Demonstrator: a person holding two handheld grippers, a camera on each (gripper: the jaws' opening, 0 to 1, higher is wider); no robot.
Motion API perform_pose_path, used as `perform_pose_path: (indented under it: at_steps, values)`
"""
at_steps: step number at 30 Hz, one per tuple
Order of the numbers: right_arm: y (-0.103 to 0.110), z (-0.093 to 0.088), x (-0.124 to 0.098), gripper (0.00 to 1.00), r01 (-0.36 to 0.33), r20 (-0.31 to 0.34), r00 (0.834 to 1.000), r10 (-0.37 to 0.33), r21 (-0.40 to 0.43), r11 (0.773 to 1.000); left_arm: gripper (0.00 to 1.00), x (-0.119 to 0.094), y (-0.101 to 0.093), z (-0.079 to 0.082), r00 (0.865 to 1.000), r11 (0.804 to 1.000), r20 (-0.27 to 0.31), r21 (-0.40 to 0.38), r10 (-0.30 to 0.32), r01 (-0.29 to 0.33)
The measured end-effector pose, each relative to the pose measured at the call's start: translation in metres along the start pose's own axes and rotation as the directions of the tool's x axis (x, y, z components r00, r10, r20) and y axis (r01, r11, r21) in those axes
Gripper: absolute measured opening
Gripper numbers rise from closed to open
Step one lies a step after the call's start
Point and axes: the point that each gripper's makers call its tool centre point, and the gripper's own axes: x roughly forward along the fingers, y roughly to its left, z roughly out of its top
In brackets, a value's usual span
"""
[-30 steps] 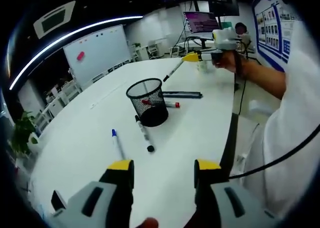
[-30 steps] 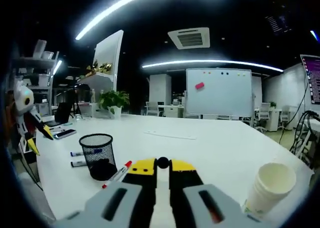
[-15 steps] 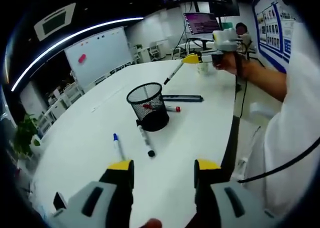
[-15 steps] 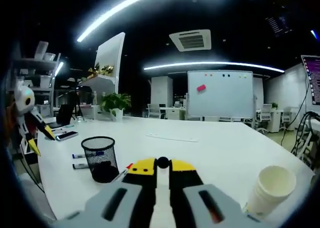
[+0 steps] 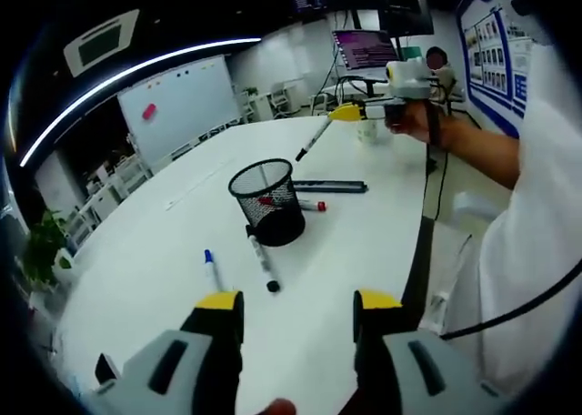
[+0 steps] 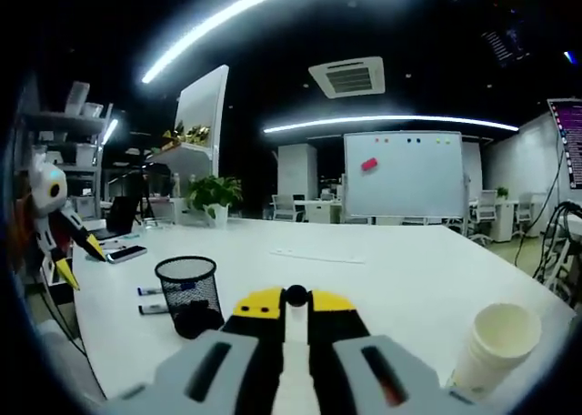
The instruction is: Place the scattered laser pointers and whiteboard markers into the pen holder and stack the scattered paper cups together
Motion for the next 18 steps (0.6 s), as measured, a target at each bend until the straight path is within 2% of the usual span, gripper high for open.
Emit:
perform_pose_path:
  at_steps: [14,18]
  values:
    - [0.001,0.012,0.001,0.09,-0.001,0.030,1.000,0.001,-0.004,1.000,0.49,-0.005,0.011,-0.010,0.999,0.999,-0.015,-0.025,0.032,-0.032]
    - [0.004,0.021,0.000,0.09,-0.009,0.061,0.998,0.009,0.000,1.000,0.49,-0.005,0.010,-0.011,0.999,0.999,-0.017,-0.028,0.027,-0.028]
